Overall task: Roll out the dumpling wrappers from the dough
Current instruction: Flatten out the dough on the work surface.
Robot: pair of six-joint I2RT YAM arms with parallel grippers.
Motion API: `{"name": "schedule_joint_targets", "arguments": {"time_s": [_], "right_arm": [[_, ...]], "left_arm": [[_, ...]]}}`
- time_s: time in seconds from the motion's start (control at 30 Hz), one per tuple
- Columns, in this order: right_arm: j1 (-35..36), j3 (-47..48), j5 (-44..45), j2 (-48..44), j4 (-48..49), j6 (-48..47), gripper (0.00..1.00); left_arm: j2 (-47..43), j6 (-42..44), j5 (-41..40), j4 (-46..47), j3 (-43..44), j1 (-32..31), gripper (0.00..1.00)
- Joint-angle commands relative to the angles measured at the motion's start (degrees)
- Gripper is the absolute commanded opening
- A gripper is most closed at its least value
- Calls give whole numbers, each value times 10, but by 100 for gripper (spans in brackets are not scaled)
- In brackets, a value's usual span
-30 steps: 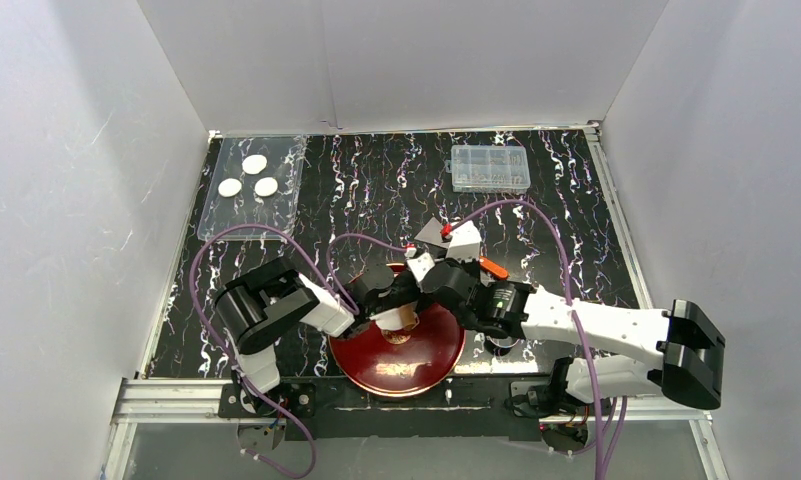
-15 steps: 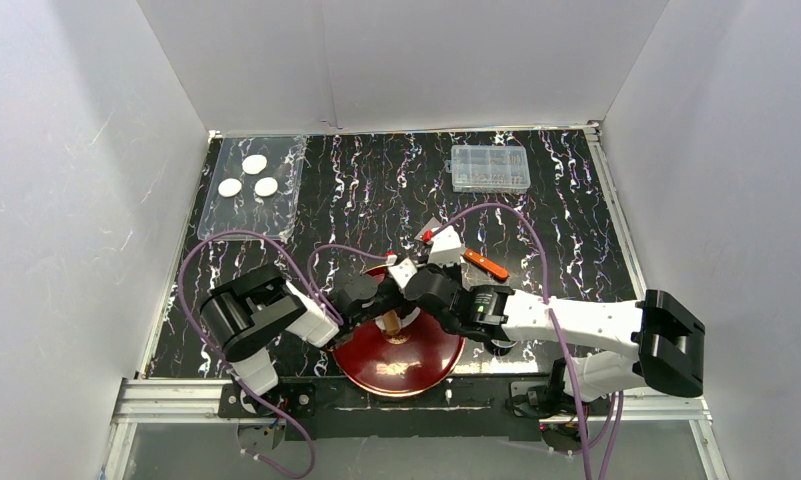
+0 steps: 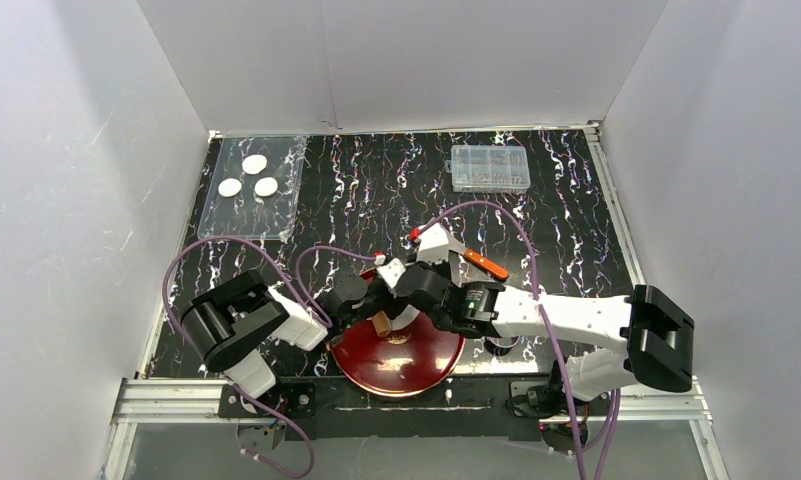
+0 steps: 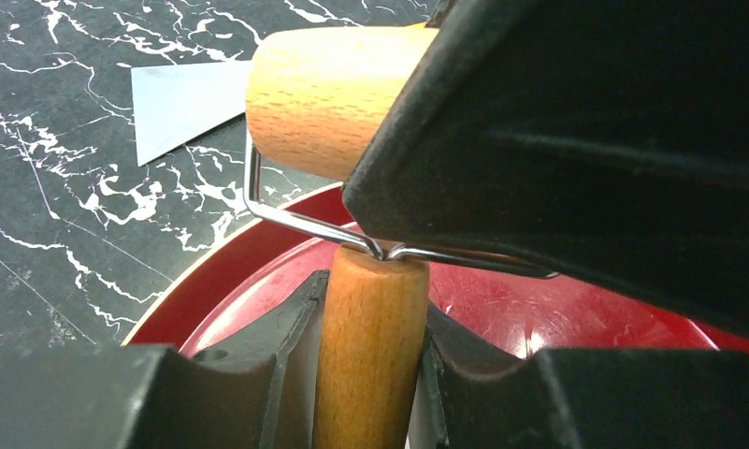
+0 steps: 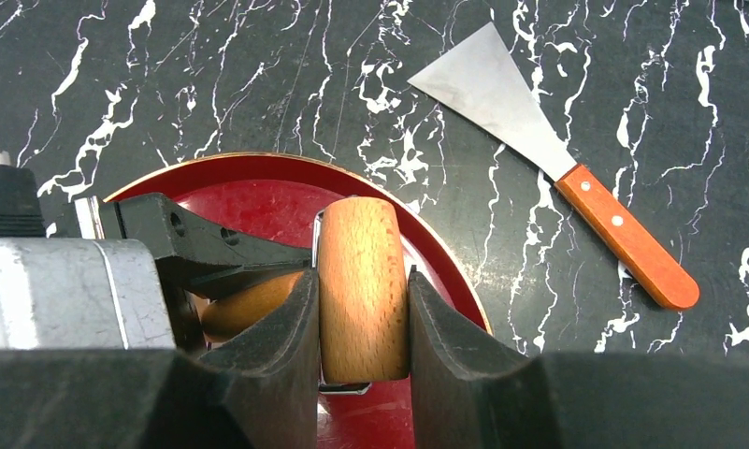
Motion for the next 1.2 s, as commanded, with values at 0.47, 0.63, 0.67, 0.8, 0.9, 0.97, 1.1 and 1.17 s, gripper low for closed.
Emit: {"name": "schedule_joint_targets", "arguments": {"time_s": [0.47, 0.63, 0.67, 0.8, 0.9, 0.97, 1.1, 1.17], "right_arm": [[54, 24, -161, -41, -29, -154, 1], [54, -8, -152, -36, 1, -129, 1], [55, -15, -151, -34, 6, -127, 1], [61, -36, -147, -32, 8, -109, 1], [68, -48, -131, -46, -11, -90, 1], [69, -57, -119, -60, -20, -82, 1], [74, -82, -107, -86, -19, -74, 1], [78, -88, -101, -96, -21, -70, 1]], "left_arm": [[95, 52, 33, -89, 176, -50, 0], [124, 37, 27, -78, 175, -63, 0], [131, 34, 24, -77, 177, -64, 0], [155, 14, 23, -74, 181, -71, 0], [174, -1, 17, -75, 191, -77, 0], [186, -13, 10, -74, 200, -81, 0], [215, -26, -2, -68, 215, -89, 0], [226, -30, -10, -64, 219, -93, 0]]}}
